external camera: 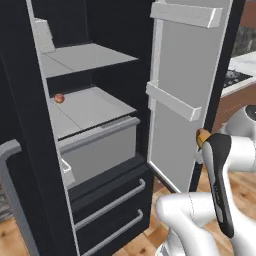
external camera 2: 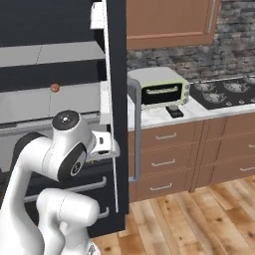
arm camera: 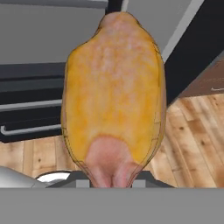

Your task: Take the chicken drumstick from the fridge and place it on the digital scale on the counter by the fridge. Wait a few seconds for a reading, then move it to the plate on the dining counter.

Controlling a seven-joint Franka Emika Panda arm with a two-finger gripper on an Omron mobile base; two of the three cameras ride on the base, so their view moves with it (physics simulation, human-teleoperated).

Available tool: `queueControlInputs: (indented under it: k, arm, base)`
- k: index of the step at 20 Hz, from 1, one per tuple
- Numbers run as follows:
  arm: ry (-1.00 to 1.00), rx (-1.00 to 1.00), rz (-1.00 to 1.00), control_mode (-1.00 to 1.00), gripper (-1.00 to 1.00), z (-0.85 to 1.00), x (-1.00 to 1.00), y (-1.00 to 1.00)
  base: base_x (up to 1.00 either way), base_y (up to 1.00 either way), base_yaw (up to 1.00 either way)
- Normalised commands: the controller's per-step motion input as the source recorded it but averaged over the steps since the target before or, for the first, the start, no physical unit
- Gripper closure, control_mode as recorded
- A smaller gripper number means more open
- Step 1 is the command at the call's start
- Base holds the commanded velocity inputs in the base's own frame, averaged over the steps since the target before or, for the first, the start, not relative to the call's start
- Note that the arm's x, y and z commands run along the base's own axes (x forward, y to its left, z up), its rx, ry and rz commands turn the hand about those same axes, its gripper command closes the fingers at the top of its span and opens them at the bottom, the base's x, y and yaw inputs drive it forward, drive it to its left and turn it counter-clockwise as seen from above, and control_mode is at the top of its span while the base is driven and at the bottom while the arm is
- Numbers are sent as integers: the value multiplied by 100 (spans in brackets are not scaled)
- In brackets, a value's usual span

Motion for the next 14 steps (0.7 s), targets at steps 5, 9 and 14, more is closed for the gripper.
queueControlInputs:
  k: [5, 9, 14]
  arm:
    - [0, 0, 0, 100, 100, 0, 0, 0]
    - [0, 0, 0, 100, 100, 0, 0, 0]
    - [0, 0, 0, 100, 100, 0, 0, 0]
  base:
    - [-98, 23, -34]
    - [-63, 0, -64]
    - [-35, 0, -72]
